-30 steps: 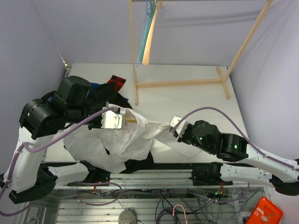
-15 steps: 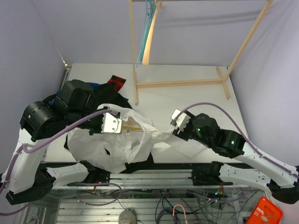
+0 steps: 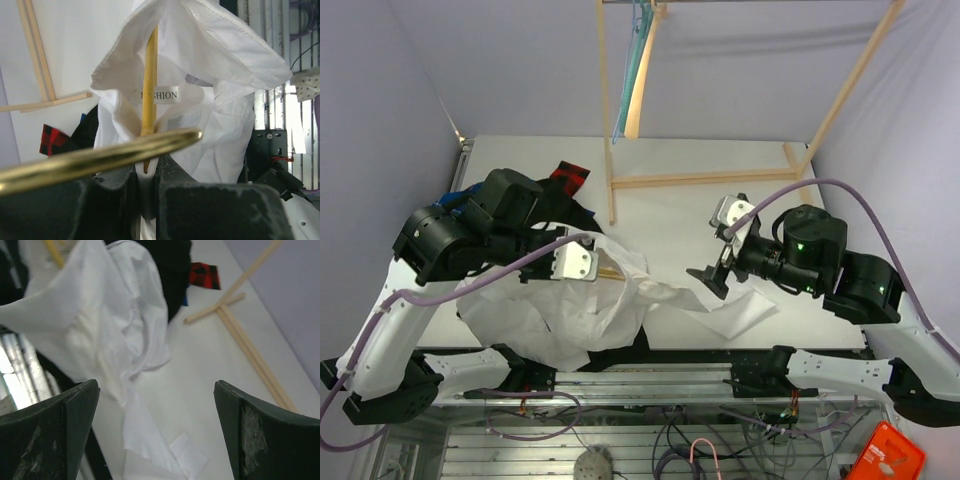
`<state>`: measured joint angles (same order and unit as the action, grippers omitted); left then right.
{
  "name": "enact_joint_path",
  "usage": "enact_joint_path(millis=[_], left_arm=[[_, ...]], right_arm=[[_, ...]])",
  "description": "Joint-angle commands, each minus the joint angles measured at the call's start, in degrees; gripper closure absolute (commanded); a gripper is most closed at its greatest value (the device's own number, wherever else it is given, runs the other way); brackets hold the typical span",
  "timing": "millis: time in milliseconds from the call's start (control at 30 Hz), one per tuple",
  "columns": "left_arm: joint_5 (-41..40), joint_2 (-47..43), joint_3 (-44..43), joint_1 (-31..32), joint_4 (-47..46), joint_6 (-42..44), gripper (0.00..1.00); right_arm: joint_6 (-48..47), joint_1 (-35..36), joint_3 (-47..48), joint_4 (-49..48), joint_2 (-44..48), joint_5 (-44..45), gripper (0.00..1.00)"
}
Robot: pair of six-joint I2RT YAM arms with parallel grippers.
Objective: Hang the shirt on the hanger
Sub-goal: Hang the shirt on the hanger.
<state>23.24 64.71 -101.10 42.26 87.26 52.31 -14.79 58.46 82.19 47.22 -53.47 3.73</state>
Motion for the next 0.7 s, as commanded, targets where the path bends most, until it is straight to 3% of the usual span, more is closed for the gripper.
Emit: enact_joint_path(millis=[0, 133, 367, 667], left_arm=[[-3.8, 1.8, -3.8, 0.4, -1.4, 1.3, 0.93], [-4.7, 3.4, -6.3, 0.3, -1.4, 1.4, 0.93], [-0.7, 4.6, -6.8, 0.4, -1.3, 0.2, 0.93], [0.3, 5.3, -6.6, 0.3, -1.3, -0.2, 0.93]], right_arm=[[2.0, -0.1, -1.5, 5.9, -0.3, -10.6, 0.01], [1.4, -0.2, -4.6, 6.3, -0.2, -14.0, 0.04], [-2.2, -0.2, -10.2, -2.5, 1.1, -12.1, 0.05], [-7.4, 0.4, -11.2, -9.6, -5.5, -16.1, 0.06]])
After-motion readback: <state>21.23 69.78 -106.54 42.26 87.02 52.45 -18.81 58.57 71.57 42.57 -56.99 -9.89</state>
